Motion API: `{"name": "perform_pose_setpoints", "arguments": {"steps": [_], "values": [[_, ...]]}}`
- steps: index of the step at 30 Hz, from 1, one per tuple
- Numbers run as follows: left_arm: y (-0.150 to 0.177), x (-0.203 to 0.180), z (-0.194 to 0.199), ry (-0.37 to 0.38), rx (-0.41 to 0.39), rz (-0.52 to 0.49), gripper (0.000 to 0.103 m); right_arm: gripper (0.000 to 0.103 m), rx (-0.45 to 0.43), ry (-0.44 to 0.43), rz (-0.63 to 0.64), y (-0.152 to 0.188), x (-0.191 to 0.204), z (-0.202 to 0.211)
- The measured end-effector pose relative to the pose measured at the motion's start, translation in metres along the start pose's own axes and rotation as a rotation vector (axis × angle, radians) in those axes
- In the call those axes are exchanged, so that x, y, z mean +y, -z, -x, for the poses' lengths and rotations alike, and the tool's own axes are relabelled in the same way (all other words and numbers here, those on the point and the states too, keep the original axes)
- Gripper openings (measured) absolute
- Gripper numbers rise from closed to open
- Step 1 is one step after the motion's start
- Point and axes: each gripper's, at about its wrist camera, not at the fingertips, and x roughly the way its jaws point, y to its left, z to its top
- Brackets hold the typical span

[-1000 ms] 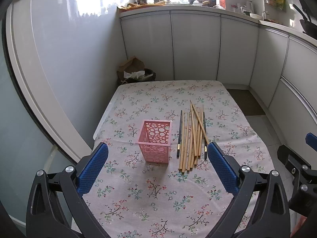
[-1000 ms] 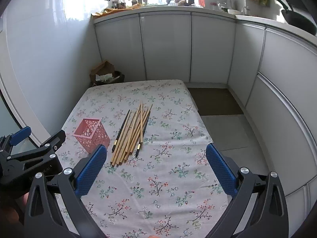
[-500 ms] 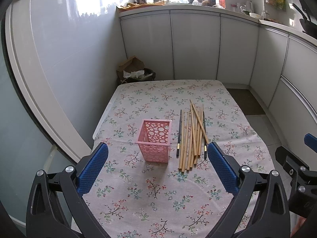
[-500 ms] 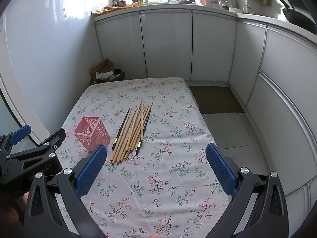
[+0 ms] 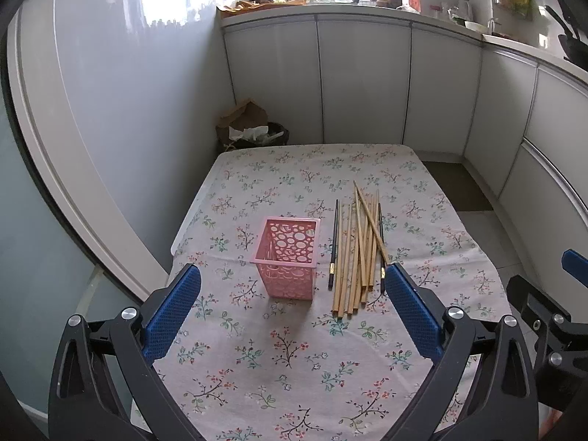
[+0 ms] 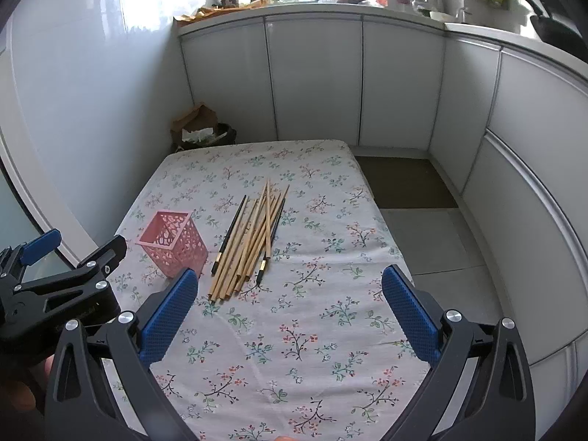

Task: Organize utensils

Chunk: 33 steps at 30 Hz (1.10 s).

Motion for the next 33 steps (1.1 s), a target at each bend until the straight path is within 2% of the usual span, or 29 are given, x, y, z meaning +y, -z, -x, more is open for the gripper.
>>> {"name": "perform_pose_setpoints", "arguments": {"steps": [5, 13, 14, 17, 20, 23, 25, 27, 30, 32, 33], "values": [[0.003, -0.001, -0.012, 0.004, 0.014, 0.002, 0.096, 0.097, 0.013, 0.003, -0.005, 0.0, -0.003, -0.01], [0.001, -0.002, -0.032, 0.022, 0.034, 0.001, 0.096, 0.097, 0.105, 0.022, -0.04, 0.001, -0.017, -0.035], [-0.001, 0.0, -0.035, 0.018, 0.038, 0.006, 0.096, 0.097, 0.086, 0.01, -0.053, 0.0, -0.021, -0.038], [-0.01, 0.009, -0.048, 0.031, 0.069, 0.037, 0.096, 0.097, 0.141, -0.046, -0.107, -0.01, -0.034, -0.052], [-0.026, 0.017, -0.061, 0.055, 0.099, 0.075, 0.096, 0.097, 0.16, -0.066, -0.132, -0.028, -0.043, -0.065], [-0.048, 0.016, -0.067, 0.1, 0.086, 0.074, 0.096, 0.097, 0.197, -0.147, -0.211, -0.048, -0.052, -0.082], [-0.065, 0.01, -0.077, 0.131, 0.107, 0.06, 0.096, 0.097, 0.222, -0.207, -0.254, -0.062, -0.056, -0.101], [-0.082, 0.001, -0.092, 0.195, 0.138, 0.077, 0.096, 0.097, 0.244, -0.223, -0.278, -0.077, -0.063, -0.126], [-0.099, -0.016, -0.114, 0.295, 0.193, 0.089, 0.089, 0.091, 0.286, -0.164, -0.346, -0.085, -0.083, -0.171], [-0.104, -0.038, -0.13, 0.331, 0.239, 0.066, 0.084, 0.073, 0.357, -0.153, -0.433, -0.069, -0.103, -0.204], [-0.105, -0.047, -0.138, 0.328, 0.254, 0.043, 0.079, 0.069, 0.391, -0.164, -0.469, -0.059, -0.112, -0.216]]}}
